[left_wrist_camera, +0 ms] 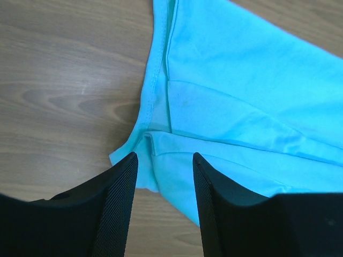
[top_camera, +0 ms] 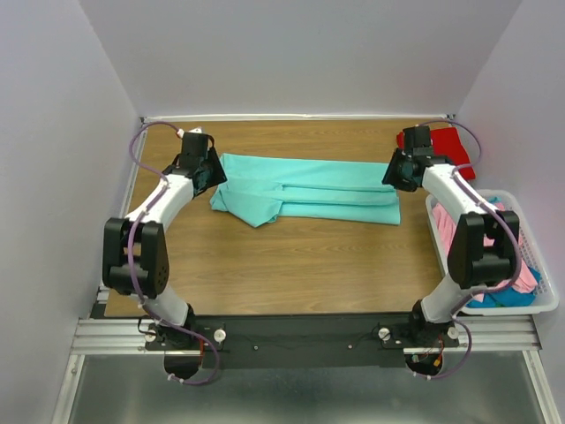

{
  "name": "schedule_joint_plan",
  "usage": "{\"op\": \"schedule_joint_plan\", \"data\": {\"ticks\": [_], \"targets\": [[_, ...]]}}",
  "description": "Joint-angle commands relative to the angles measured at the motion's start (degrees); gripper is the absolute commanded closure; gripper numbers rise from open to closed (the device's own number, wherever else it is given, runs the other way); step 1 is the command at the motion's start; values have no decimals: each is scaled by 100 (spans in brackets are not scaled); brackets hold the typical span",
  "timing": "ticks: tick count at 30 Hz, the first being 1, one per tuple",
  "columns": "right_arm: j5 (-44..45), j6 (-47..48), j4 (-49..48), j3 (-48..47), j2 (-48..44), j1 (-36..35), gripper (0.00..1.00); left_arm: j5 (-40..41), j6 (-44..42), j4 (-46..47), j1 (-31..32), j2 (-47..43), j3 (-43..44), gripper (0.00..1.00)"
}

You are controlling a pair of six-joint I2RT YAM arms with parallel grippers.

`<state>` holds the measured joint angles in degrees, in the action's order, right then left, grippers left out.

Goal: Fold and stack the t-shirts
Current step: Fold the tshirt

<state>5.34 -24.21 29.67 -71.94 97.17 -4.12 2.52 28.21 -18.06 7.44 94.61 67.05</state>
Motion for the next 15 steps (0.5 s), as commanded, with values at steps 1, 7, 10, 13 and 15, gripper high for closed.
{"op": "schedule_joint_plan", "data": {"ticks": [1, 7, 10, 13, 15], "targets": [[-786, -30, -145, 293, -565, -133, 53, 449, 325, 258, -50, -871, -576, 45], [-1314, -269, -724, 1059, -1120, -142, 53, 206, 572, 830, -453, -1830, -1815, 46], [-2087, -207, -1173, 1384, -1200, -272, 53, 82, 344, 805, -577, -1981, -2107, 47], [-1943, -14, -1306, 1394, -1156, -920, 52, -93, 194, 840, -648, -2165, -2362, 47], [-1774, 56, -1323, 1332, -1025, -1221, 52, -225, 264, 831, -639, -2306, -2450, 47]]}}
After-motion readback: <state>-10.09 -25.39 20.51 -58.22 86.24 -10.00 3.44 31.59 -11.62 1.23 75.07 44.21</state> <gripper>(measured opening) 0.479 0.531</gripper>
